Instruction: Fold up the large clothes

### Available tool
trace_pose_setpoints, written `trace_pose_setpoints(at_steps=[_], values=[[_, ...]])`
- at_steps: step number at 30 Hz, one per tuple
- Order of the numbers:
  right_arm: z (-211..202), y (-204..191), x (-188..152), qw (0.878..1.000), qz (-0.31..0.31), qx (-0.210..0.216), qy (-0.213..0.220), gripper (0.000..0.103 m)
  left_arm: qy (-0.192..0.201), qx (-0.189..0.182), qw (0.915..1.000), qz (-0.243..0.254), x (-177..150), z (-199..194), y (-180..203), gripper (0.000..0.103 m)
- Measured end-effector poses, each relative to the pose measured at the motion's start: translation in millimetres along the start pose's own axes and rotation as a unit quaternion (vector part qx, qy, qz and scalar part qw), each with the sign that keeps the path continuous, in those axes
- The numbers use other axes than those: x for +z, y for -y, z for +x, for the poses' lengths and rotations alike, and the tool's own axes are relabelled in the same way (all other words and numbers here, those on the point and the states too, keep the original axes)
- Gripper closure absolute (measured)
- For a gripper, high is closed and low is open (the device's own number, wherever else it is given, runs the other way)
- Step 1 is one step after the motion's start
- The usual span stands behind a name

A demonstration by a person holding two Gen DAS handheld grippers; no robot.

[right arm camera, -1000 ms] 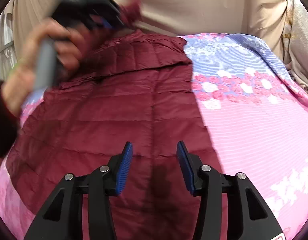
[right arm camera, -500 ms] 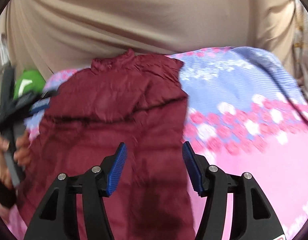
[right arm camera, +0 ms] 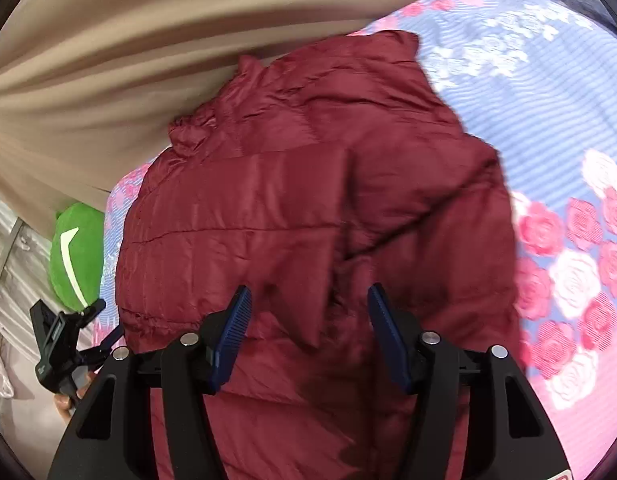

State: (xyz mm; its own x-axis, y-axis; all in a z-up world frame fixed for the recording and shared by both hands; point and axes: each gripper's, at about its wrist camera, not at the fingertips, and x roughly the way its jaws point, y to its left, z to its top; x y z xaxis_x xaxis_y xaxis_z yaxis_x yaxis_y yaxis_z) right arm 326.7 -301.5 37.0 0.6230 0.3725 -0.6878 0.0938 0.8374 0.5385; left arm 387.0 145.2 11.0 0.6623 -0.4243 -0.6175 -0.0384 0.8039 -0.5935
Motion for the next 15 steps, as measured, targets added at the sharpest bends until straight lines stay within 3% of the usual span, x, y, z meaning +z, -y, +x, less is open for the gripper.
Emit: trace_pose_setpoints(at_steps=[2, 3, 4, 6, 7, 9, 12, 13, 15], values=[[8.8, -11.2, 5.5, 1.000, -0.012, -0.005, -0.007, 0.074, -0.005, 0.002, 1.0000, -0.004, 6.2, 7.6, 2.9, 0.017], [13.6, -19.4, 10.3, 1.000, -0.021, -0.010, -0.012, 0.084, -0.009, 0.003, 0.9999, -0.008, 8.3, 11.5, 3.4, 0.023], [15.5, -25.4, 14.5, 0.999, -0.031, -0.016, -0.014, 0.100, -0.017, 0.002, 0.9998, -0.015, 11.5, 18.2, 4.3, 0.028], [2.3, -48.7, 27.4, 0.996, -0.072, -0.043, 0.025, 0.100, -0.025, 0.011, 0.9995, -0.017, 13.5, 26.2, 5.4, 0.051], [-10.1, -61.3, 32.7, 0.992, -0.098, -0.056, 0.058, 0.101, -0.019, 0.027, 0.9994, -0.009, 15.5, 28.0, 9.9, 0.055], [-55.1, -93.0, 40.6, 0.971, -0.161, -0.061, 0.163, 0.101, 0.003, 0.068, 0.9974, 0.024, 17.0, 28.5, 23.3, 0.071], [-89.8, -106.7, 44.5, 0.946, -0.190, -0.070, 0.253, 0.101, 0.020, 0.121, 0.9889, 0.084, 12.4, 38.1, 37.7, 0.087], [-85.0, -102.5, 47.9, 0.940, -0.195, -0.098, 0.261, 0.101, 0.018, 0.130, 0.9867, 0.095, 11.2, 43.8, 37.3, 0.089], [-47.8, -78.6, 61.1, 0.951, -0.179, -0.141, 0.210, 0.101, 0.012, 0.151, 0.9825, 0.108, 5.8, 58.5, 36.8, 0.090]])
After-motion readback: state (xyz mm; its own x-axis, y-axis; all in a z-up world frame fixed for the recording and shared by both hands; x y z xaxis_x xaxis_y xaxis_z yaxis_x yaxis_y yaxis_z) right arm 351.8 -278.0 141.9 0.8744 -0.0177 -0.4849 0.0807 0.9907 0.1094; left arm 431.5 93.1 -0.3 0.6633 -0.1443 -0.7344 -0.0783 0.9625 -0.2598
